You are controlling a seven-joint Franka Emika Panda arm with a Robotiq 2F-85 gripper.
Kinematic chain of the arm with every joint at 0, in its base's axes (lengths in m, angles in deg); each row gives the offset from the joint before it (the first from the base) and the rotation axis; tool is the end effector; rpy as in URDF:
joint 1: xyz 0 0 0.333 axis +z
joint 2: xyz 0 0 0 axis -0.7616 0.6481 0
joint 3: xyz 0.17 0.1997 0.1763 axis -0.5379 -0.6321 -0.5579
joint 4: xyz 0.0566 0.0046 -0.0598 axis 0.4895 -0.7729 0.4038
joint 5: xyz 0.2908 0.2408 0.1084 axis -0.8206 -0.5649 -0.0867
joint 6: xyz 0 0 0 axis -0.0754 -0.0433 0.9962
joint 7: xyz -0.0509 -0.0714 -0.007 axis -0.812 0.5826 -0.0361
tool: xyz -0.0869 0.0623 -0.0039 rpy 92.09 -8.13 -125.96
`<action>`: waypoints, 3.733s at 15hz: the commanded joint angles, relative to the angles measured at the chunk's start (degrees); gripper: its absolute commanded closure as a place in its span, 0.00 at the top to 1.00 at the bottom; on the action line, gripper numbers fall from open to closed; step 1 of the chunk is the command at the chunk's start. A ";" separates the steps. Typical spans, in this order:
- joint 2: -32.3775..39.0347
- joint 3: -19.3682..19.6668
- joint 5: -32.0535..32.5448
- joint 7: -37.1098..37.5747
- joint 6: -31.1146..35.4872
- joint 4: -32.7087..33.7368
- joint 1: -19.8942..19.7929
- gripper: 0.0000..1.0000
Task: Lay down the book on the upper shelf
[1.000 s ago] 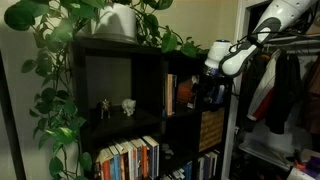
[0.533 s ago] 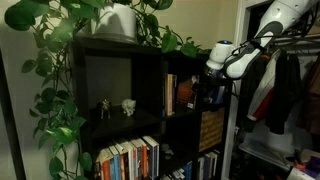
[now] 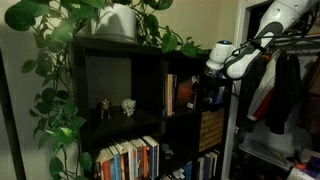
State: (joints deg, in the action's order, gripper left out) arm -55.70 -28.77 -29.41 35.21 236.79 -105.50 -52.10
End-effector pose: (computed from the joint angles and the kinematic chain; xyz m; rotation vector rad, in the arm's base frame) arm 0.5233 0.0109 0.3581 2.9016 -0.4239 0.8338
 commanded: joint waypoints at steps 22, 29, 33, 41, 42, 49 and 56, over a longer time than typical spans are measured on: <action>8.63 3.29 50.39 57.98 3.95 13.82 0.53 1.00; 10.45 2.52 66.94 75.58 2.71 16.50 0.29 0.54; 10.02 2.10 73.65 83.00 2.18 15.97 0.12 0.29; 8.84 1.36 82.55 92.17 2.91 14.85 0.04 0.07; 8.63 1.27 83.31 92.91 3.12 14.73 0.02 0.08; 5.83 0.18 84.04 92.54 5.17 12.22 -0.04 0.03; 4.31 -0.57 86.39 94.61 8.38 12.00 -0.42 0.04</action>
State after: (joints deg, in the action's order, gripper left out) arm -47.39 -28.81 53.23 126.36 243.44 -92.09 -51.89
